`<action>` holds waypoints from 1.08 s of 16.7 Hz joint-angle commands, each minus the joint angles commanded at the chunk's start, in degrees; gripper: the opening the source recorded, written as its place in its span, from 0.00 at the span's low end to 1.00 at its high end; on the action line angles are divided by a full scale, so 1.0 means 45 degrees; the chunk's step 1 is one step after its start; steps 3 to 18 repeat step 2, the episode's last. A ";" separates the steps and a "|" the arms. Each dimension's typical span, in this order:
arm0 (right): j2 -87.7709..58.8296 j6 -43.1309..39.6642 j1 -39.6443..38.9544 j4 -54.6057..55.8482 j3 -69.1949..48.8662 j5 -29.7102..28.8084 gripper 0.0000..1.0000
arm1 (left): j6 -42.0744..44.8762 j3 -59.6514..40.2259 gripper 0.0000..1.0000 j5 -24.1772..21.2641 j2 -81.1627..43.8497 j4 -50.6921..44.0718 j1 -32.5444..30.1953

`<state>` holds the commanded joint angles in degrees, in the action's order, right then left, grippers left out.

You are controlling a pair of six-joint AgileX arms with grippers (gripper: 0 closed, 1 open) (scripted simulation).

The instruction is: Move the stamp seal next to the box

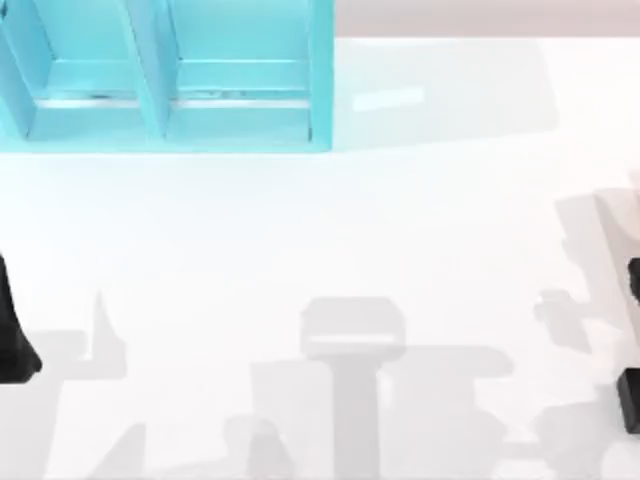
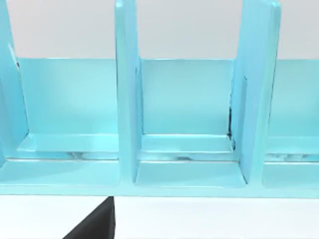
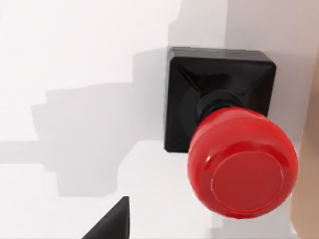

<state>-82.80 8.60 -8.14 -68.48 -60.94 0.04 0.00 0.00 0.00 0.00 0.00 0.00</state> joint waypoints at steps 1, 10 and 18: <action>0.0000 0.0000 0.0000 0.0000 0.0000 0.0000 1.00 | 0.0000 0.0000 1.00 0.0000 0.0000 0.0000 0.0000; 0.0000 0.0000 0.0000 0.0000 0.0000 0.0000 1.00 | 0.0000 0.0000 1.00 0.0000 0.0000 0.0000 0.0000; 0.0000 0.0000 0.0000 0.0000 0.0000 0.0000 1.00 | 0.0000 0.0000 1.00 0.0000 0.0000 0.0000 0.0000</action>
